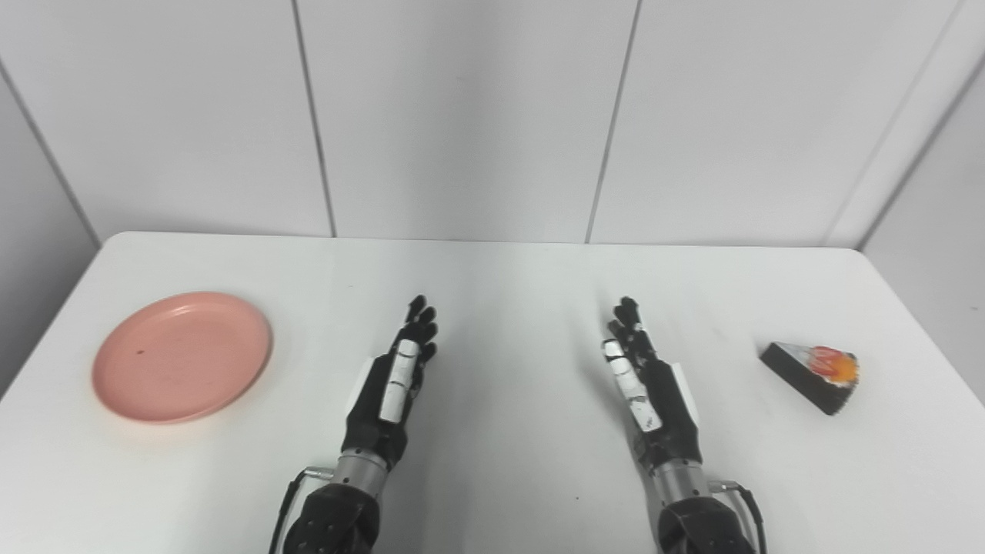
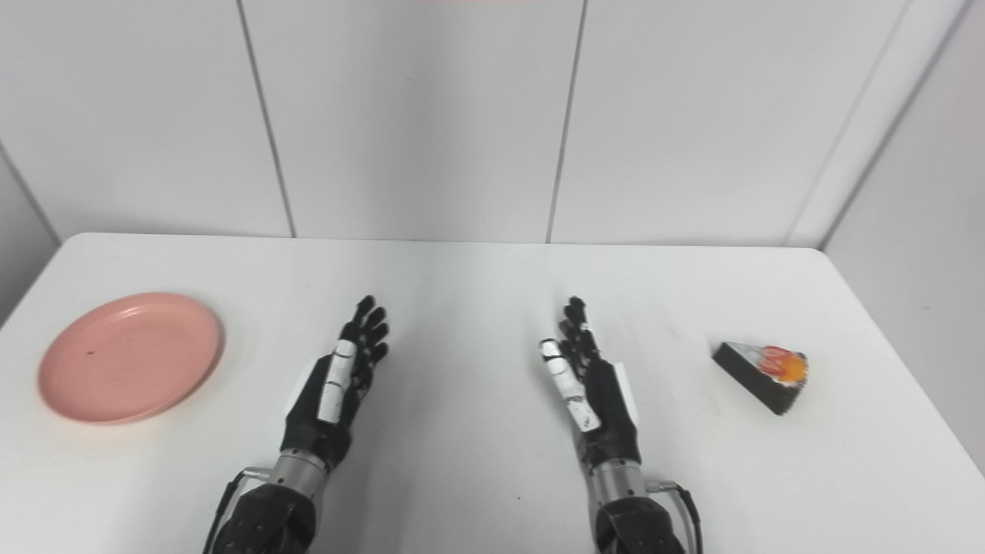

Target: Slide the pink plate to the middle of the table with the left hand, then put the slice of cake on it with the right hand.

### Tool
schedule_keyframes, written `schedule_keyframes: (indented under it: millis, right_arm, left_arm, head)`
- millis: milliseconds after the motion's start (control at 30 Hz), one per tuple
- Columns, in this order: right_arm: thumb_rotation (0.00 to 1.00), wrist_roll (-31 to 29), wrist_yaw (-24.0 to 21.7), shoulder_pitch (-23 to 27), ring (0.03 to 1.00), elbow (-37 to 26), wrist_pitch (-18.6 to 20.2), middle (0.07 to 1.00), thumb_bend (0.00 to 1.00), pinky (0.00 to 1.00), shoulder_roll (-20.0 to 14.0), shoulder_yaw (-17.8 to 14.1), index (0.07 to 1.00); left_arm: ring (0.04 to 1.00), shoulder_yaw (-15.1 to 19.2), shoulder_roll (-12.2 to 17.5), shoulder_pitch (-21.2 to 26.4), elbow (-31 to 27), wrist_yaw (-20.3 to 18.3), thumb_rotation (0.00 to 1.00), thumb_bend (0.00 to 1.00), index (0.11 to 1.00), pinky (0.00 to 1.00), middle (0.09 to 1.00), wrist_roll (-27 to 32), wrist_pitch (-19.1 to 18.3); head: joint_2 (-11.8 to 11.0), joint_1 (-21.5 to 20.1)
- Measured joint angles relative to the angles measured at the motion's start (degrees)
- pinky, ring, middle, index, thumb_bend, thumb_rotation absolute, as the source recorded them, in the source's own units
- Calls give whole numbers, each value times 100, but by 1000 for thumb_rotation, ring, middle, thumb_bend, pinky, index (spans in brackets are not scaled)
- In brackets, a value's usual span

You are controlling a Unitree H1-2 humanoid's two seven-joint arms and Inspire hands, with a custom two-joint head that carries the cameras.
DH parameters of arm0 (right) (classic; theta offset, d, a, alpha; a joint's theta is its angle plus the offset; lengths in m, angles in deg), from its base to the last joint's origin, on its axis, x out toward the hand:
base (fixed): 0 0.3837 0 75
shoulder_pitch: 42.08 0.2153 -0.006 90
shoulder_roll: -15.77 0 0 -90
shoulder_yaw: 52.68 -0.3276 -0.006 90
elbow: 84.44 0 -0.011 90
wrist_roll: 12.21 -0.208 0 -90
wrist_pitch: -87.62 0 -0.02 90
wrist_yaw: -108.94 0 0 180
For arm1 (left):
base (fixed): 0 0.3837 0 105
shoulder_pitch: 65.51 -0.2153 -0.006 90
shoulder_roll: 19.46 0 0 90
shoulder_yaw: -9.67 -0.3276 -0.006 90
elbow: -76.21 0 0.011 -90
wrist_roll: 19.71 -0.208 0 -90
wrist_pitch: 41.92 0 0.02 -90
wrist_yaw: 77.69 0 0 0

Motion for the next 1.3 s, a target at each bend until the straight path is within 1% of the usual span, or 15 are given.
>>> schedule_keyframes:
  millis: [33, 100, 167, 200, 233, 300, 367, 567, 633, 733, 800, 900, 1033, 1133, 1300]
  right_arm:
    - [793, -39, -42, 1, 1000, 20, -14, 1000, 637, 1000, -34, -17, 1000]
    - [800, -140, -125, 6, 1000, 73, -25, 1000, 652, 1000, -105, -68, 1000]
    - [805, -193, -169, 29, 1000, 130, -35, 1000, 648, 1000, -157, -96, 1000]
    - [805, -206, -172, 44, 1000, 162, -46, 1000, 645, 1000, -172, -110, 1000]
    - [807, -222, -176, 67, 1000, 203, -67, 1000, 575, 1000, -185, -133, 1000]
    - [819, -255, -206, 93, 1000, 236, -132, 1000, 539, 1000, -200, -173, 1000]
    - [830, -300, -232, 109, 1000, 259, -210, 1000, 547, 1000, -207, -201, 1000]
    - [841, -324, -294, 104, 1000, 248, -216, 1000, 550, 1000, -240, -206, 1000]
    - [836, -338, -325, 102, 1000, 235, -213, 1000, 532, 1000, -241, -207, 1000]
    - [835, -338, -333, 98, 1000, 206, -199, 1000, 522, 1000, -243, -208, 1000]
    - [833, -334, -333, 99, 1000, 187, -181, 1000, 507, 1000, -242, -208, 1000]
    - [835, -334, -330, 99, 1000, 155, -151, 1000, 477, 1000, -242, -208, 1000]
    - [852, -325, -318, 87, 1000, 113, -112, 1000, 481, 1000, -242, -217, 1000]
    - [866, -295, -307, 72, 1000, 85, -97, 1000, 458, 1000, -240, -214, 1000]
    - [850, -255, -305, 71, 1000, 71, -76, 1000, 437, 1000, -210, -207, 1000]
  left_arm:
    - [1000, -6, -13, 31, 49, 24, 1000, 623, 1000, 1000, 1000, -25, 40]
    - [1000, -6, -40, 135, 254, 94, 1000, 633, 1000, 1000, 1000, -112, 238]
    - [1000, -1, -82, 252, 493, 163, 1000, 641, 1000, 1000, 1000, -143, 423]
    - [1000, 5, -111, 306, 582, 187, 1000, 642, 1000, 1000, 1000, -151, 487]
    - [1000, 11, -150, 358, 675, 205, 1000, 630, 1000, 1000, 1000, -149, 563]
    - [1000, 37, -230, 469, 853, 202, 1000, 623, 1000, 1000, 1000, -109, 730]
    - [1000, 79, -278, 590, 1037, 200, 1000, 644, 1000, 1000, 1000, -60, 904]
    - [1000, 246, -369, 727, 1223, 316, 1000, 656, 1000, 1000, 1000, 37, 1303]
    - [997, 333, -376, 740, 1181, 367, 1000, 654, 1000, 1000, 996, 87, 1304]
    - [981, 447, -367, 731, 1055, 427, 1000, 691, 977, 1000, 978, 161, 1296]
    - [927, 491, -319, 722, 978, 449, 1000, 720, 905, 949, 919, 159, 1281]
    - [842, 713, -179, 749, 907, 567, 1000, 746, 829, 849, 845, 182, 1278]
    - [807, 1049, 152, 760, 783, 741, 1000, 756, 794, 803, 810, 290, 1238]
    - [778, 1127, 414, 755, 544, 752, 1000, 759, 769, 772, 780, 394, 977]
    - [704, 1346, 654, 826, 230, 856, 1000, 726, 703, 688, 711, 446, 611]
  head:
    - [-88, 246]
    - [-89, 249]
    - [-255, 643]
    - [-256, 644]
    - [-317, 749]
    - [-318, 750]
    - [-396, 864]
    - [-432, 908]
    - [-476, 960]
    - [-502, 987]
    - [-520, 996]
    - [-555, 1031]
    - [-572, 1040]
    - [-572, 1031]
    - [-590, 1049]
